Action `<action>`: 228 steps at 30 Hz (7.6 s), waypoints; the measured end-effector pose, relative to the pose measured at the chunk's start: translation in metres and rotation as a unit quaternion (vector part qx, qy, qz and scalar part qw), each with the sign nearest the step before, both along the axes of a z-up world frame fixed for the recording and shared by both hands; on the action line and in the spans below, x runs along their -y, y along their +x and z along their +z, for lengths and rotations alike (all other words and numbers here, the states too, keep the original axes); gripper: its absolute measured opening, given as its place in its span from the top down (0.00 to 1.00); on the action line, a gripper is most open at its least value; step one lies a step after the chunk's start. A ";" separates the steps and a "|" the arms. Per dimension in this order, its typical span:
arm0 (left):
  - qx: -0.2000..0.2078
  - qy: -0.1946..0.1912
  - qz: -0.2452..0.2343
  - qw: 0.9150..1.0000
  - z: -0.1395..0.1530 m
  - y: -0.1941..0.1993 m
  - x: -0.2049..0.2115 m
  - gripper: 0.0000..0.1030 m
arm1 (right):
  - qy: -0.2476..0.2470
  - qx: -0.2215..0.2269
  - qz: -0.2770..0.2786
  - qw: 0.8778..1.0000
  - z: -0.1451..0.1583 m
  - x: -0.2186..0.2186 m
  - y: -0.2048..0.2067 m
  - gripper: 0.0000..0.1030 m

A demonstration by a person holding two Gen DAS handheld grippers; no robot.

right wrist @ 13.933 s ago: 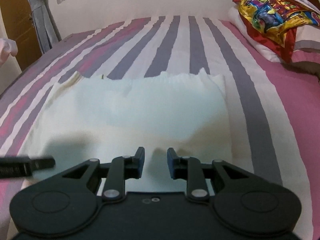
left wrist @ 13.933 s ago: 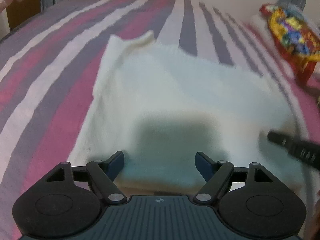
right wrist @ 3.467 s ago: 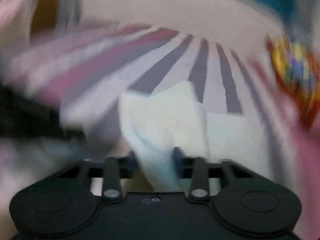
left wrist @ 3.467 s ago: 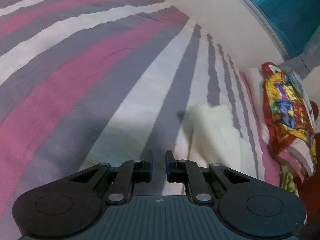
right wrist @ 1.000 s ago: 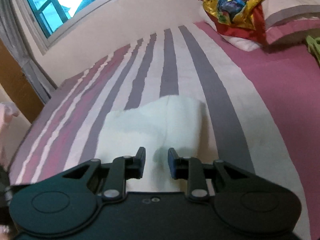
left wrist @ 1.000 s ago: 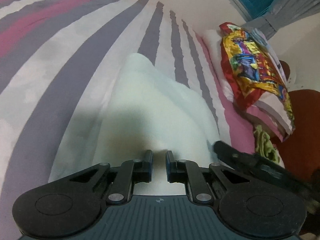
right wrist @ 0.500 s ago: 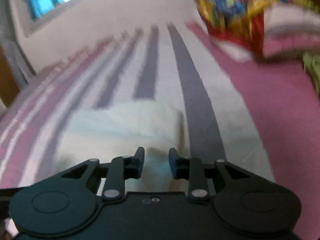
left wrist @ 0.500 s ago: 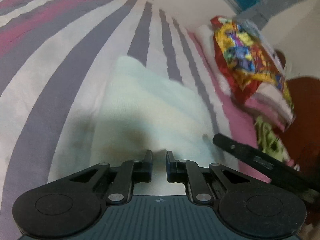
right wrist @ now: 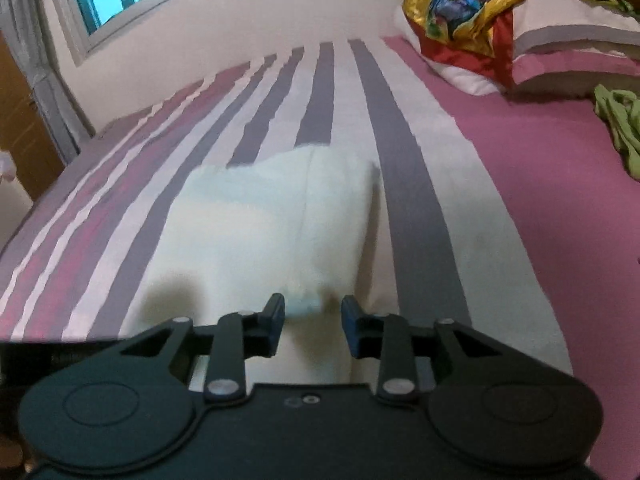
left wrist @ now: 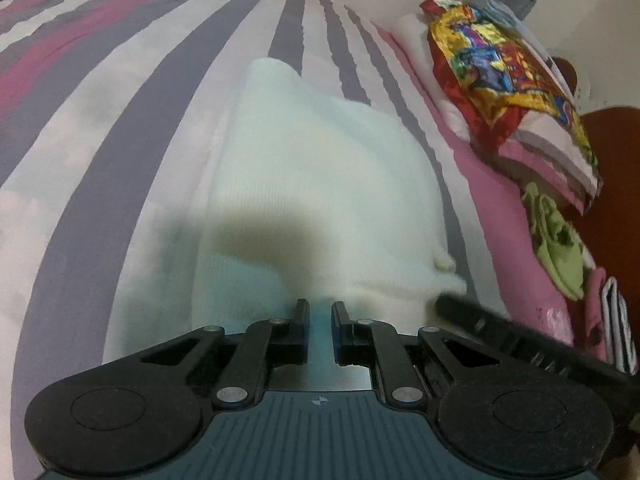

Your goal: Fold small clothes

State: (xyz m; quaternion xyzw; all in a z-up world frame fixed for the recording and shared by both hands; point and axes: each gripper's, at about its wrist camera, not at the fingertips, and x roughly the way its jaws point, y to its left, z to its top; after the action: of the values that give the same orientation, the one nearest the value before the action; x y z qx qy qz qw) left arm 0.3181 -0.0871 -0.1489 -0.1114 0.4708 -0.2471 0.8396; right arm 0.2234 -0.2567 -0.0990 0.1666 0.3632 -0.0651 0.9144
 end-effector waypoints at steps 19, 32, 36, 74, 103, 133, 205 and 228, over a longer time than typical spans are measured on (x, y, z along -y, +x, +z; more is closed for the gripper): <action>0.074 0.105 -0.031 0.991 0.040 -0.037 0.010 0.77 | 0.052 -0.040 -0.022 0.998 -0.004 0.000 -0.034 0.50; 0.098 0.087 0.003 0.991 0.056 -0.008 -0.012 0.21 | 0.047 -0.018 -0.023 0.998 0.011 0.004 -0.017 0.36; 0.052 0.044 0.043 0.997 0.036 0.017 -0.031 0.21 | 0.068 -0.019 -0.035 0.997 0.006 0.018 -0.004 0.31; 0.053 -0.130 0.054 0.989 0.063 0.069 -0.080 0.75 | 0.120 0.085 0.050 0.988 0.042 -0.014 0.061 0.68; 0.080 0.026 0.115 0.990 0.040 0.044 -0.176 0.62 | 0.061 0.037 0.059 0.996 0.019 -0.117 0.086 0.55; 0.062 0.097 0.074 0.991 0.034 -0.010 -0.148 0.62 | -0.011 -0.053 0.089 0.995 0.006 -0.150 0.050 0.39; 0.169 0.199 0.171 0.950 0.199 -0.288 -0.172 0.00 | -0.082 0.043 -0.033 0.995 0.166 -0.174 -0.226 0.00; 0.168 0.206 0.183 0.947 0.199 -0.280 -0.167 0.00 | -0.096 0.030 -0.036 0.994 0.161 -0.174 -0.217 0.00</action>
State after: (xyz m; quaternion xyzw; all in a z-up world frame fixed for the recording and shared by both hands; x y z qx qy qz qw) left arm 0.0382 0.0801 0.0498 0.0228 0.3350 -0.0020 0.9419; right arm 0.0067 -0.0826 0.0620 0.0932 0.3214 -0.1271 0.9337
